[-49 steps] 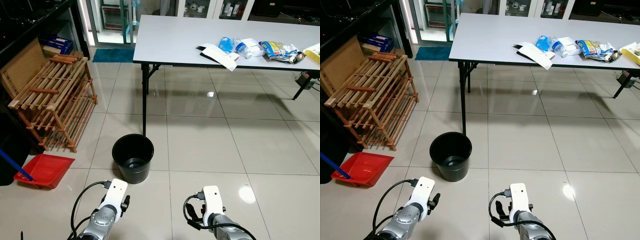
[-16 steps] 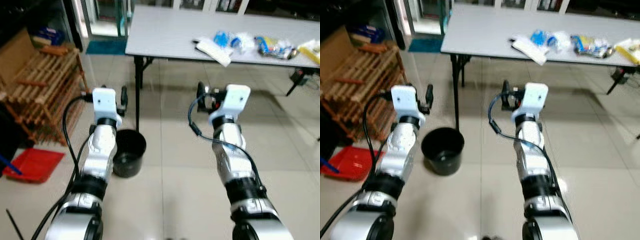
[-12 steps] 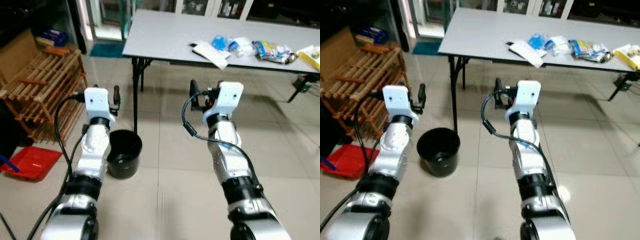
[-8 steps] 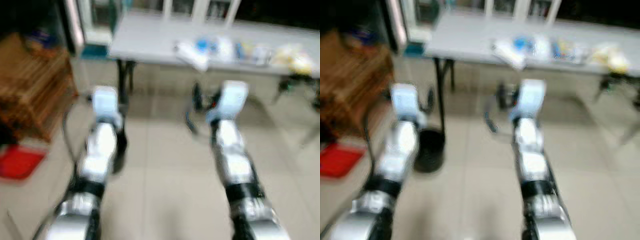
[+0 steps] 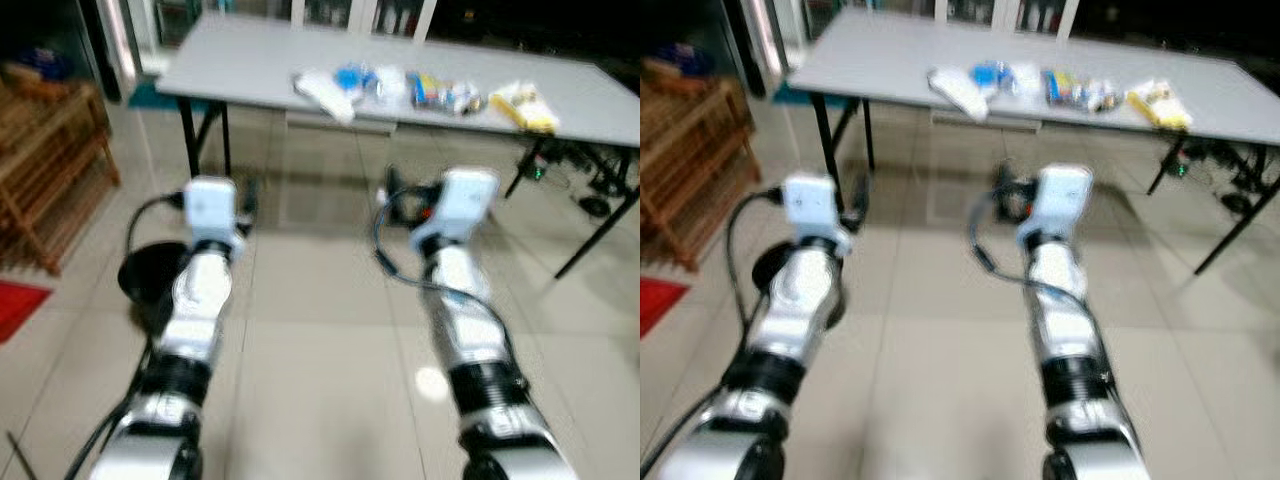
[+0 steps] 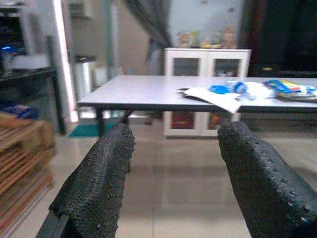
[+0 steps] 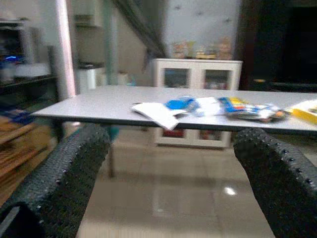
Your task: Picking trash to rubbish bin
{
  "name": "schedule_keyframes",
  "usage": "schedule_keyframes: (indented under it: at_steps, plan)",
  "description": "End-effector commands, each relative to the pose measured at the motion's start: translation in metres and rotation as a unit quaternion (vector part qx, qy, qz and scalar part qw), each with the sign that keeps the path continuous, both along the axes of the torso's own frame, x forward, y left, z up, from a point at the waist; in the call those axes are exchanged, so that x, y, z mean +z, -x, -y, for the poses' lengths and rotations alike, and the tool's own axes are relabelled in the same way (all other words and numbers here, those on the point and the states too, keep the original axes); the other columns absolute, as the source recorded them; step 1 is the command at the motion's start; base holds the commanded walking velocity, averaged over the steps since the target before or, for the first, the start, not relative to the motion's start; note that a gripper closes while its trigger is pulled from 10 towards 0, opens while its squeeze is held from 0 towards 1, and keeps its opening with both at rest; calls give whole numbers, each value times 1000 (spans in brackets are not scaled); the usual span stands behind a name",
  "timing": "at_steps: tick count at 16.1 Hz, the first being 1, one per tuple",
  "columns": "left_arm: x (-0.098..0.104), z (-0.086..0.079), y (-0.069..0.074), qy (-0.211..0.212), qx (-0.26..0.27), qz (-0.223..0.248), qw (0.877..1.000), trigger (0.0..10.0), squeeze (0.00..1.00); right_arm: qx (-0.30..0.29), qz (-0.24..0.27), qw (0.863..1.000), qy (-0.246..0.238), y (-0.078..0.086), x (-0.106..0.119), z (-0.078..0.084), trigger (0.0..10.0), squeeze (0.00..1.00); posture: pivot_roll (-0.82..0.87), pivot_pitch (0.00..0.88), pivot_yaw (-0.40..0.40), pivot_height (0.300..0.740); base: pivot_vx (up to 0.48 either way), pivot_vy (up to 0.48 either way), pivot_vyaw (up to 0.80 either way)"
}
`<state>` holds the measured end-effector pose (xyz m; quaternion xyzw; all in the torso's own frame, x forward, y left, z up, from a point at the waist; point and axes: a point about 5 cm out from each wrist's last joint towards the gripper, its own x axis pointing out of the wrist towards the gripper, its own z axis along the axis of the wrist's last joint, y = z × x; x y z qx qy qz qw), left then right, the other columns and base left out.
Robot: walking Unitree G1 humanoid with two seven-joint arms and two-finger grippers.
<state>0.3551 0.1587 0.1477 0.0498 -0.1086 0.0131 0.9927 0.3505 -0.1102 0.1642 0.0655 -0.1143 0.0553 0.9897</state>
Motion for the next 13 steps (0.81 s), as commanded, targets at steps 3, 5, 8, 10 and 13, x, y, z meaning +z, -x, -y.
schedule_keyframes:
  at_steps: [3, 5, 8, 10, 13]
  plan:
    - [3, 14, -1, 10, -26, 4, 1000, 10000, 0, -19, -1, 1000, -4, -1, 3, 14, 10000, 0, 0, 8, -73, 740, 0, 0, 0]
    - [5, 14, -1, 12, -22, 3, 1000, 10000, 0, -19, -3, 1000, -5, -1, 3, 13, 10000, 0, -1, 16, -72, 740, 0, 0, 0]
    - [7, 11, -3, 15, -17, 3, 1000, 10000, 0, -16, -4, 1000, -6, -2, 4, 11, 10000, 0, 2, 20, -74, 740, 196, 0, 0]
    - [7, 10, -3, 12, -16, 4, 1000, 10000, 0, -14, -7, 1000, -13, -2, 4, 11, 10000, 0, 3, 21, -73, 740, 390, 0, 0]
    - [7, 10, -2, 11, -17, 2, 1000, 10000, 0, -17, -7, 1000, -14, -2, 5, 11, 10000, 0, 2, 23, -72, 740, 423, 0, 0]
